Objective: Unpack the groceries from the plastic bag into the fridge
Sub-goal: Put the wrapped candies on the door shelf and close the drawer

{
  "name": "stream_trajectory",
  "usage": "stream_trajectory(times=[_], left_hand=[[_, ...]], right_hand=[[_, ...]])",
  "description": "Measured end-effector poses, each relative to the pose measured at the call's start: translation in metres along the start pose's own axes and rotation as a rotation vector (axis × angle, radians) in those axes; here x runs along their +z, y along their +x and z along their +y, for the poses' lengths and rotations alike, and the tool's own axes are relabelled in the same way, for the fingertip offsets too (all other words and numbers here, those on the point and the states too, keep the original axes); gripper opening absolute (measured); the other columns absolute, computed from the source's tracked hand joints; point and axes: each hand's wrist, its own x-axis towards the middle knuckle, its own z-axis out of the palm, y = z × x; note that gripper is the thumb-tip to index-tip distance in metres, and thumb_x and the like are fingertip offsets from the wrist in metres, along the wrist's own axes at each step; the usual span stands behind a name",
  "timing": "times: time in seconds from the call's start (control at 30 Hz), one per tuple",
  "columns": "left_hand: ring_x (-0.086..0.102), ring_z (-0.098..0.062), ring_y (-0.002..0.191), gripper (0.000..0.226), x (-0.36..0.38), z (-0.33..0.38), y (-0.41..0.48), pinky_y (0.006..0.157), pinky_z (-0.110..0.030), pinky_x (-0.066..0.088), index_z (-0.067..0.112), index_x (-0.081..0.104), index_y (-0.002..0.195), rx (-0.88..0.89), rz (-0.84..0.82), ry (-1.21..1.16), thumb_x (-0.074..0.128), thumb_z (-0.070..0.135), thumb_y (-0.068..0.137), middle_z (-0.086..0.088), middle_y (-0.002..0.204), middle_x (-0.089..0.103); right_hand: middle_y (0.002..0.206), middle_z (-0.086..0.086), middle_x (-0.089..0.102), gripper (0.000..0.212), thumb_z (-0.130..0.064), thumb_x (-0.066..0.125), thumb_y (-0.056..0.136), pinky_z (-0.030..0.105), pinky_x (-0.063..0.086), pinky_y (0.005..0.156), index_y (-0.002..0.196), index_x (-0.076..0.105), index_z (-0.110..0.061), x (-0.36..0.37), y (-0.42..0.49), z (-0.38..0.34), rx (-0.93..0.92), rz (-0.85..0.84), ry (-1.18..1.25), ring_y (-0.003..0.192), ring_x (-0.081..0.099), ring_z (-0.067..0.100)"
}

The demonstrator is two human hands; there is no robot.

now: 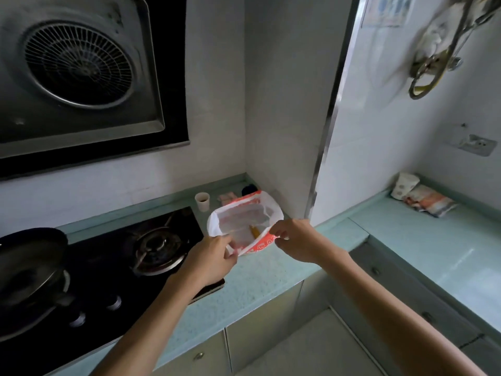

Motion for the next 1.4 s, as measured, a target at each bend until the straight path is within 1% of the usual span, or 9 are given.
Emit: stream_trajectory(times=[0.27, 0.43, 0.6, 0.7, 0.87, 0.93, 1.1, 1.27, 1.4], left_hand=[[0.067, -0.023, 0.085, 0.019, 0.061, -0.044, 0.105, 0.074, -0.042, 0.055, 0.016, 0.064, 0.103, -0.064, -0.025, -0.100, 0.051, 0.024, 0.092, -0.002, 0.091, 0.073], [0.066, -0.027, 0.102, 0.031, 0.117, -0.058, 0.179, 0.084, -0.041, 0.053, 0.018, 0.067, 0.115, -0.150, -0.137, -0.117, 0.044, 0.014, 0.095, -0.009, 0.113, 0.072], [0.067, -0.029, 0.103, 0.023, 0.165, -0.060, 0.239, 0.083, -0.033, 0.052, 0.019, 0.064, 0.113, -0.232, -0.193, -0.082, 0.050, 0.025, 0.095, -0.007, 0.113, 0.072], [0.068, -0.023, 0.099, 0.024, 0.185, -0.057, 0.264, 0.083, -0.029, 0.051, 0.021, 0.065, 0.108, -0.269, -0.148, -0.034, 0.054, 0.039, 0.096, -0.001, 0.106, 0.073], [0.064, -0.017, 0.106, 0.033, 0.222, -0.067, 0.286, 0.093, -0.028, 0.050, 0.022, 0.061, 0.117, -0.357, -0.211, 0.049, 0.062, 0.042, 0.091, 0.000, 0.117, 0.066], [0.063, -0.018, 0.106, 0.035, 0.229, -0.072, 0.288, 0.091, -0.028, 0.050, 0.022, 0.062, 0.116, -0.390, -0.247, 0.064, 0.066, 0.042, 0.088, 0.001, 0.116, 0.066], [0.067, -0.011, 0.091, 0.024, 0.230, -0.076, 0.286, 0.082, -0.027, 0.056, 0.024, 0.069, 0.099, -0.562, -0.139, -0.119, 0.075, 0.038, 0.081, 0.010, 0.099, 0.072], [0.070, -0.013, 0.073, 0.010, 0.219, -0.076, 0.283, 0.071, -0.039, 0.059, 0.018, 0.070, 0.083, -0.676, 0.072, -0.481, 0.076, 0.026, 0.081, 0.006, 0.079, 0.074], [0.072, -0.014, 0.077, 0.013, 0.193, -0.062, 0.276, 0.069, -0.042, 0.062, 0.021, 0.069, 0.090, -0.702, 0.290, -0.681, 0.076, 0.012, 0.083, 0.001, 0.087, 0.074]], right_hand=[[0.119, 0.005, 0.064, 0.038, 0.002, 0.043, 0.096, 0.027, 0.055, 0.086, 0.123, 0.065, -0.014, 0.060, 0.134, 0.072, 0.078, -0.052, 0.038, 0.104, 0.064, 0.026], [0.073, 0.001, 0.055, 0.031, -0.001, 0.041, 0.095, 0.024, 0.038, 0.056, 0.072, 0.055, -0.014, 0.105, 0.211, 0.118, 0.094, -0.123, 0.036, 0.073, 0.055, 0.027], [0.093, 0.003, 0.060, 0.021, -0.012, 0.035, 0.102, 0.008, 0.047, 0.065, 0.090, 0.052, -0.014, 0.136, 0.262, 0.153, 0.116, -0.237, 0.129, 0.074, 0.055, 0.013], [0.105, 0.001, 0.056, 0.023, -0.017, 0.041, 0.102, 0.027, 0.048, 0.086, 0.114, 0.058, -0.008, 0.152, 0.283, 0.176, 0.078, -0.320, 0.060, 0.084, 0.054, 0.011], [0.102, 0.000, 0.069, 0.039, -0.060, 0.043, 0.092, 0.030, 0.057, 0.077, 0.109, 0.064, -0.032, 0.199, 0.292, 0.215, 0.107, -0.347, 0.005, 0.090, 0.067, 0.018], [0.106, 0.000, 0.068, 0.036, -0.053, 0.041, 0.096, 0.030, 0.055, 0.077, 0.115, 0.061, -0.029, 0.203, 0.297, 0.214, 0.139, -0.355, 0.009, 0.092, 0.066, 0.018], [0.096, -0.004, 0.064, 0.014, -0.034, 0.045, 0.100, 0.021, 0.051, 0.070, 0.108, 0.055, -0.027, 0.197, 0.307, 0.207, 0.245, -0.296, 0.074, 0.077, 0.059, 0.010], [0.086, 0.004, 0.068, 0.031, -0.042, 0.049, 0.096, 0.033, 0.057, 0.062, 0.097, 0.064, -0.015, 0.182, 0.316, 0.203, 0.324, -0.286, 0.202, 0.070, 0.065, 0.019], [0.064, 0.006, 0.066, 0.038, -0.039, 0.056, 0.092, 0.042, 0.059, 0.062, 0.061, 0.058, -0.016, 0.156, 0.311, 0.202, 0.287, -0.291, 0.242, 0.057, 0.064, 0.024]])
